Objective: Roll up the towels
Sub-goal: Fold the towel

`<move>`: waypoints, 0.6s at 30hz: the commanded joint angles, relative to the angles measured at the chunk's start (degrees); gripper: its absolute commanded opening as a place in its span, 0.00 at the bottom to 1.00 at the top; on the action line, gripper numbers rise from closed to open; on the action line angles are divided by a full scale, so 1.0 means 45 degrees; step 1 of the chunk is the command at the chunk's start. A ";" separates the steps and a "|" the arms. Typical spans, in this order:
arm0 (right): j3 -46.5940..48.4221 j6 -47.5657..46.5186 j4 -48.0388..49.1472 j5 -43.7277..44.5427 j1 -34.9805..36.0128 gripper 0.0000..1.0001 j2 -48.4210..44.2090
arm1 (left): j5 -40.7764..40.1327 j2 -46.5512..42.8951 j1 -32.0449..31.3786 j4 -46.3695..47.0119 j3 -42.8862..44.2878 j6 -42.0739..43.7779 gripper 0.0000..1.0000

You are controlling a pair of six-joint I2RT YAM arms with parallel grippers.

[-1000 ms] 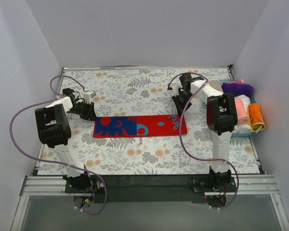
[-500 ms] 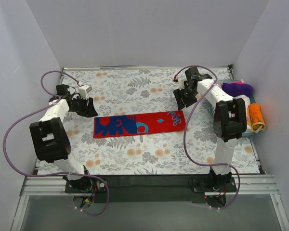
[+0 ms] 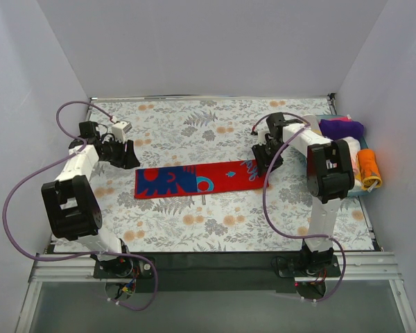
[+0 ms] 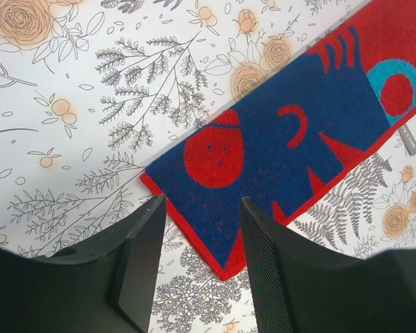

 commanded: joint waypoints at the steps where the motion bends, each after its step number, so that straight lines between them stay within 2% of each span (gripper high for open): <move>1: -0.0169 0.0190 0.0124 -0.0632 0.0305 0.42 0.0142 | 0.0205 -0.0251 -0.0036 0.0114 -0.0078 0.0090 0.43; 3: -0.0266 0.0171 0.0144 -0.0497 0.0540 0.41 0.0259 | 0.0263 -0.0134 -0.0016 0.0095 -0.0059 0.0129 0.43; 5: -0.0286 0.0190 0.0125 -0.0399 0.0735 0.35 0.0415 | 0.0225 -0.0075 -0.0036 0.0056 0.0000 0.0168 0.43; 6: -0.0248 0.0190 0.0105 -0.0263 0.0737 0.24 0.0551 | 0.0225 -0.0017 -0.0036 0.0017 0.0058 0.0168 0.43; 10: -0.0052 0.0074 -0.0148 0.0246 0.0543 0.01 0.0573 | 0.0166 -0.0055 -0.0016 -0.0139 0.0234 0.0246 0.43; 18: 0.0376 -0.1097 -0.0908 0.0520 -0.0805 0.01 -0.0814 | 0.0400 -0.0075 -0.0016 -0.0451 0.0371 0.0597 0.43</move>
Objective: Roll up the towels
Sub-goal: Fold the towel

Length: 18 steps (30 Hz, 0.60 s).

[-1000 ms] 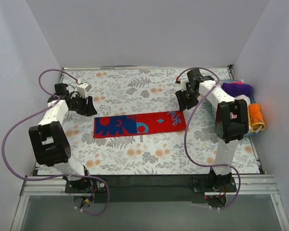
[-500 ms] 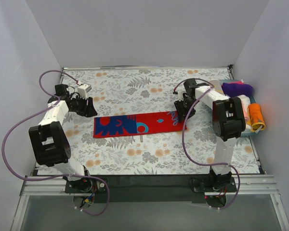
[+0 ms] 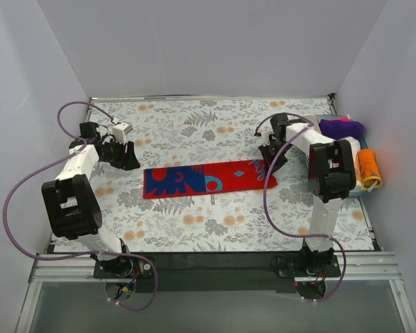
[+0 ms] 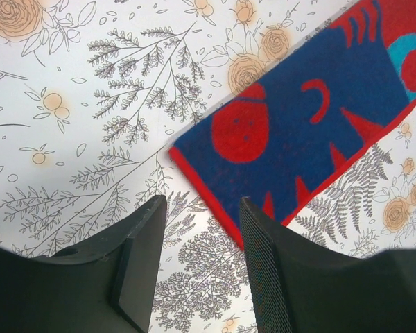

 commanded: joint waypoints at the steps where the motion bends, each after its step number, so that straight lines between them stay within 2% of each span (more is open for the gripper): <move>1: 0.0624 -0.0855 -0.0822 0.0389 -0.0772 0.01 -0.0940 | 0.0492 -0.0186 -0.0035 -0.0247 0.0395 0.0384 0.43; 4: 0.1173 -0.1052 -0.1331 -0.0136 -0.0773 0.01 -0.1077 | 0.0882 -0.0011 -0.0036 -0.0384 0.0532 0.0598 0.43; 7: 0.1310 -0.0857 -0.1720 -0.1793 -0.0599 0.01 -0.1175 | 0.1234 0.0204 -0.0036 -0.0579 0.0766 0.0696 0.43; 8: 0.1349 -0.0856 -0.1722 -0.1799 -0.0539 0.01 -0.1175 | 0.1293 0.0262 -0.0036 -0.0599 0.0766 0.0697 0.42; 18: 0.2384 -0.0349 -0.1956 -0.5078 0.1101 0.01 -0.0474 | 0.1450 0.0438 -0.0016 -0.0716 0.0786 0.0794 0.42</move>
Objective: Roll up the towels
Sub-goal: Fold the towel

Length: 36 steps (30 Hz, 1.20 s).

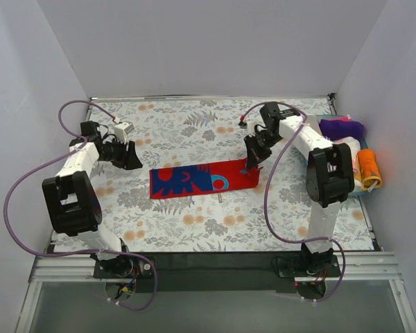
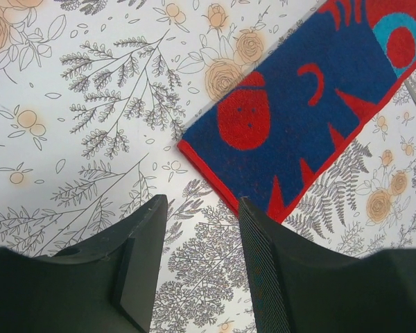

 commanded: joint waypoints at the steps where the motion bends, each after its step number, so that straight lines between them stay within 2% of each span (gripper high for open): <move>1: 0.0762 0.0486 -0.0295 -0.1971 0.0557 0.01 0.0358 | 0.0547 0.0011 -0.0035 -0.0173 0.0451 0.0221 0.42; 3: 0.0996 0.0605 -0.0256 -0.2459 0.0753 0.01 0.0845 | 0.0547 0.0031 -0.0036 -0.0212 0.0509 0.0202 0.42; 14: 0.2363 0.1034 -0.0198 -0.2520 0.2219 0.01 0.2721 | 0.0567 0.0070 -0.0036 -0.0290 0.0432 0.0260 0.42; 17: 0.2403 0.1074 -0.0217 -0.2539 0.2317 0.11 0.2742 | 0.0508 0.0070 -0.0016 -0.0290 0.0373 0.0319 0.42; 18: 0.2364 0.1093 -0.0198 -0.2559 0.2336 0.21 0.2722 | 0.0508 0.0070 -0.0035 -0.0290 0.0373 0.0300 0.42; 20: 0.2286 0.1055 -0.0236 -0.2695 0.2356 0.32 0.2547 | 0.0527 0.0109 -0.0016 -0.0271 0.0392 0.0319 0.42; 23: 0.2189 0.0957 -0.0295 -0.3105 0.2337 0.37 0.2158 | 0.0644 0.0148 -0.0035 -0.0368 0.0509 0.0319 0.42; 24: 0.2149 0.0899 -0.0315 -0.3357 0.2336 0.43 0.2021 | 0.0799 0.0148 -0.0036 -0.0407 0.0548 0.0396 0.42; 32: 0.2656 -0.0273 -0.0471 -0.3907 0.2122 0.45 0.0693 | 0.0684 0.0031 -0.0094 -0.0622 0.0432 0.0612 0.37; 35: 0.3124 -0.0293 -0.0413 -0.3306 0.1946 0.40 0.0768 | 0.0567 -0.0105 -0.0192 -0.0603 0.0257 0.0690 0.35; 36: 0.3242 -0.0351 -0.0432 -0.2934 0.1907 0.35 0.0885 | 0.0567 -0.0183 -0.0231 -0.0583 0.0217 0.0709 0.35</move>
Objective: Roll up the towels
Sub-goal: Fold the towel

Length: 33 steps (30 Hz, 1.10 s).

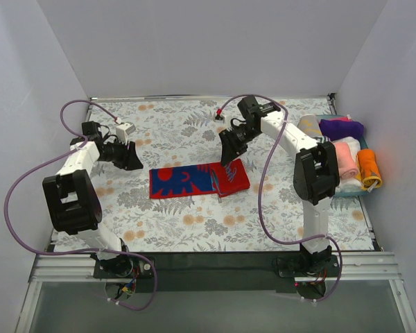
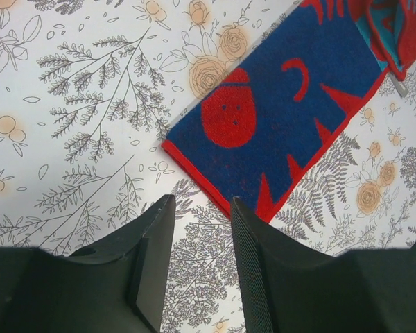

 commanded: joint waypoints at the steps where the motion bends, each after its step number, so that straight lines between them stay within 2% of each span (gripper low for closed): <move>1: 0.0910 -0.0410 -0.0136 0.0880 -0.0240 0.33 -0.0246 | 0.0110 -0.0398 -0.0240 -0.0039 0.0013 0.0302 0.34; 7: 0.2023 -0.0918 0.0313 0.3188 -0.0143 0.41 0.0633 | -0.0105 -0.0496 -0.0592 0.0000 -0.0183 0.0439 0.34; 10: 0.2962 -0.0529 0.0294 0.3814 0.0071 0.40 0.1219 | -0.0144 -0.0457 -0.0612 0.0097 -0.0241 0.0380 0.34; 14: 0.2945 -0.0546 0.0372 0.4750 0.0774 0.37 0.1474 | -0.0514 -0.0321 -0.0749 0.0273 -0.0358 0.0302 0.34; 24: 0.2633 -0.0781 0.0958 0.5846 0.1907 0.36 0.2352 | -0.1082 0.0305 -0.1550 0.0508 -0.0535 0.0068 0.34; 33: 0.2455 -0.0372 0.1017 0.5516 0.2299 0.32 0.2821 | -0.1140 0.0597 -0.1784 0.0723 -0.0612 -0.0108 0.34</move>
